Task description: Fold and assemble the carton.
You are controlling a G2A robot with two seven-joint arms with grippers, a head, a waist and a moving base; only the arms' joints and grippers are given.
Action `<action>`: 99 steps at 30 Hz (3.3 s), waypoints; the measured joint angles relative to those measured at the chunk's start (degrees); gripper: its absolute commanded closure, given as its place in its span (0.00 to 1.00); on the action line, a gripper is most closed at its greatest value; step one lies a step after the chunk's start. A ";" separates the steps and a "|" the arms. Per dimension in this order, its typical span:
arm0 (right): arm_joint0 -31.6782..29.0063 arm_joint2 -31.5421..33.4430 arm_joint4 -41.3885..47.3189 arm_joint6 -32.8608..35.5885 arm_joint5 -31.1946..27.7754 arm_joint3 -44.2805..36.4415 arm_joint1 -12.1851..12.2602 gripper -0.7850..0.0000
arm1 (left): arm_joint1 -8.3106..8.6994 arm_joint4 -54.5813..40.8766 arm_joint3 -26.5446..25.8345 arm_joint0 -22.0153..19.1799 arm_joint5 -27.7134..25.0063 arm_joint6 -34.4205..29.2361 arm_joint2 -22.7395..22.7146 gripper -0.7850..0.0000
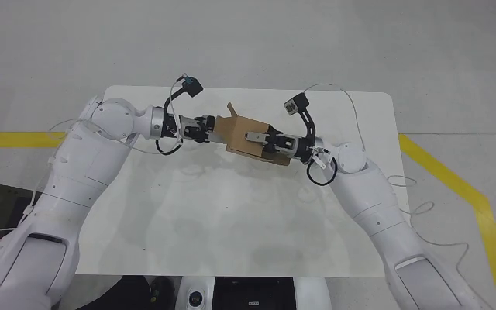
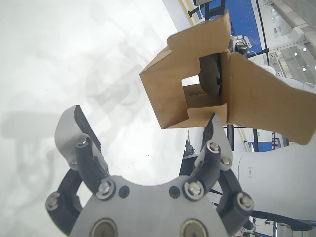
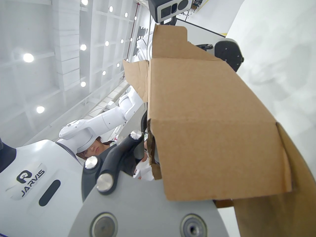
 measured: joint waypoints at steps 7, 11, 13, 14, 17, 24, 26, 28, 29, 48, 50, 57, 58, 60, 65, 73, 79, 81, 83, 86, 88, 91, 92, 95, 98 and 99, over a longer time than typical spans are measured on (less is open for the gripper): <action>0.70 -0.62 0.60 1.09 -0.11 0.80 -0.38 1.00 | -0.03 -0.15 -0.81 0.31 -0.17 -0.62 0.21 0.00; 0.93 -0.73 0.80 1.33 -0.26 1.24 -0.53 1.00 | 0.01 -0.28 -0.87 0.38 -0.07 -0.71 0.07 0.00; 1.02 -0.76 0.84 1.41 -0.35 1.45 -0.60 1.00 | 0.03 -0.11 -0.84 0.39 0.00 -0.63 0.02 0.00; 1.05 -0.78 0.85 1.44 -0.39 1.53 -0.63 1.00 | 0.03 -0.07 -0.85 0.39 0.02 -0.59 0.01 0.00; 1.12 -0.83 0.92 1.46 -0.54 1.74 -0.73 1.00 | 0.03 -0.06 -0.89 0.42 -0.02 -0.64 -0.01 0.00; 1.33 -0.95 0.97 1.68 -0.68 2.22 -0.93 1.00 | 0.01 -0.15 -1.15 0.44 -0.13 -0.77 0.00 0.00; 1.38 -1.00 0.88 1.68 -0.69 2.33 -0.99 1.00 | 0.00 -0.17 -1.25 0.47 -0.15 -0.84 0.02 0.00; 1.42 -1.07 0.83 1.70 -0.69 2.40 -1.06 1.00 | 0.00 -0.14 -1.33 0.47 -0.20 -0.95 0.05 0.00; 1.42 -1.08 0.88 1.71 -0.68 2.43 -1.09 1.00 | 0.00 -0.11 -1.32 0.47 -0.24 -0.98 0.05 0.00; -0.32 -1.35 1.84 8.85 5.16 1.55 -0.68 1.00 | -0.42 0.94 8.28 -4.00 0.42 3.29 -1.52 0.00; -0.18 -1.90 2.31 9.37 5.24 1.54 -0.91 1.00 | -0.65 1.07 8.22 -4.11 0.39 3.33 -0.97 0.00; 0.96 -2.59 3.23 10.10 4.51 2.68 -1.43 1.00 | -1.10 0.47 7.47 -3.97 -0.26 1.77 0.29 0.00; 1.16 -2.50 3.18 10.01 4.27 2.97 -1.45 1.00 | -1.12 0.30 7.41 -3.95 -0.35 1.49 0.34 0.00; 1.39 -2.25 3.04 9.62 3.88 3.38 -1.46 1.00 | -1.13 -0.08 7.37 -3.93 -0.49 1.08 0.32 0.00; 1.41 -1.23 3.56 8.46 2.39 3.87 -1.41 1.00 | -1.03 -1.17 7.12 -3.97 -0.60 -0.25 -0.02 0.00; 1.32 -0.40 3.17 7.16 1.30 4.04 -1.36 1.00 | -0.84 -2.30 5.56 -3.39 -0.52 -1.41 -0.44 0.00; 1.47 -0.67 2.95 6.83 0.99 3.66 -1.58 1.00 | -0.80 -2.49 3.92 -2.60 -0.32 -1.85 -0.28 0.00; 1.56 -0.74 3.02 6.81 0.84 3.62 -1.65 1.00 | -0.76 -2.57 3.49 -2.38 -0.29 -2.00 -0.30 0.00; 1.67 -0.85 3.03 6.80 0.68 3.59 -1.74 1.00 | -0.71 -2.49 3.08 -2.19 -0.13 -2.12 -0.35 0.00; 1.78 -1.07 3.14 6.94 0.60 3.52 -1.88 1.00 | -0.65 -2.39 2.60 -1.94 0.05 -2.14 -0.42 0.00; 1.82 -1.25 3.21 7.06 0.57 3.48 -1.98 1.00 | -0.61 -2.27 2.28 -1.81 0.11 -2.18 -0.47 0.00; 1.82 -1.53 3.41 7.13 0.55 3.41 -2.14 1.00 | -0.57 -2.20 1.87 -1.66 0.18 -2.15 -0.54 0.00; 1.83 -1.62 3.42 7.15 0.52 3.40 -2.19 1.00 | -0.57 -2.18 1.77 -1.62 0.20 -2.12 -0.54 0.00; 1.87 -1.89 3.59 7.16 0.52 3.49 -2.35 1.00 | -0.56 -2.17 1.49 -1.56 0.33 -2.11 -0.55 0.00; 1.94 -2.08 3.69 7.17 0.40 3.69 -2.50 1.00 | -0.54 -2.16 1.32 -1.51 0.31 -2.11 -0.60 0.00; 1.98 -2.11 3.71 7.19 0.37 3.77 -2.54 1.00 | -0.54 -2.16 1.31 -1.50 0.30 -2.11 -0.63 0.00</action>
